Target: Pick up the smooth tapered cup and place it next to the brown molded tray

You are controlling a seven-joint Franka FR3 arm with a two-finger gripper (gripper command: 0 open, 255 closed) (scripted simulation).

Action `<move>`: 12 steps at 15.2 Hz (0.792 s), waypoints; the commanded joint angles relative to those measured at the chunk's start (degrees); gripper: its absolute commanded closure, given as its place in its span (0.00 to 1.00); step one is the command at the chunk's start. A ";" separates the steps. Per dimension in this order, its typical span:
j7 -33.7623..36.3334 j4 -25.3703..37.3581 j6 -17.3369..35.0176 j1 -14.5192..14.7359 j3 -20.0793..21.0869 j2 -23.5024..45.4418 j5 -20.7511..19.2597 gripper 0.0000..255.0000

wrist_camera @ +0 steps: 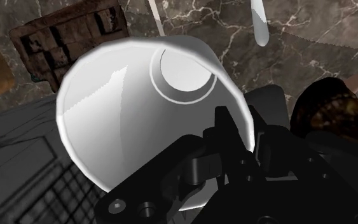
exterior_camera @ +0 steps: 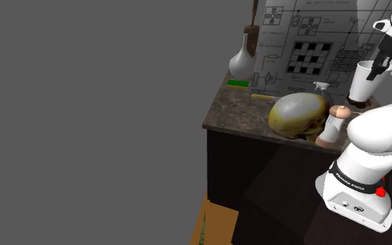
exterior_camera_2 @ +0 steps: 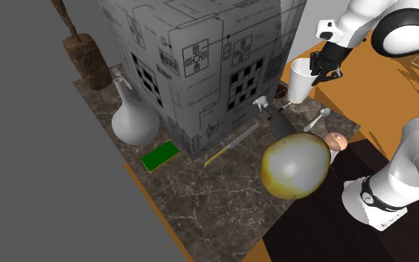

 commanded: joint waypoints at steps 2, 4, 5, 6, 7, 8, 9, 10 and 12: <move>0.33 -1.78 2.39 -0.20 -1.22 0.54 -1.05 1.00; 0.54 -2.86 4.05 -0.26 -2.13 1.08 -1.76 1.00; 0.65 -3.39 4.90 -0.28 -2.60 1.39 -2.12 1.00; 0.75 -3.90 5.75 -0.29 -3.07 1.72 -2.48 1.00; 0.86 -4.40 6.62 -0.29 -3.56 2.07 -2.85 1.00; 0.97 -4.89 7.50 -0.29 -4.06 2.45 -3.21 1.00; 1.08 -5.36 8.40 -0.27 -4.57 2.85 -3.58 1.00; 1.20 -5.82 9.30 -0.25 -5.08 3.28 -3.95 1.00; 1.42 -6.71 11.16 -0.16 -6.16 4.21 -4.69 1.00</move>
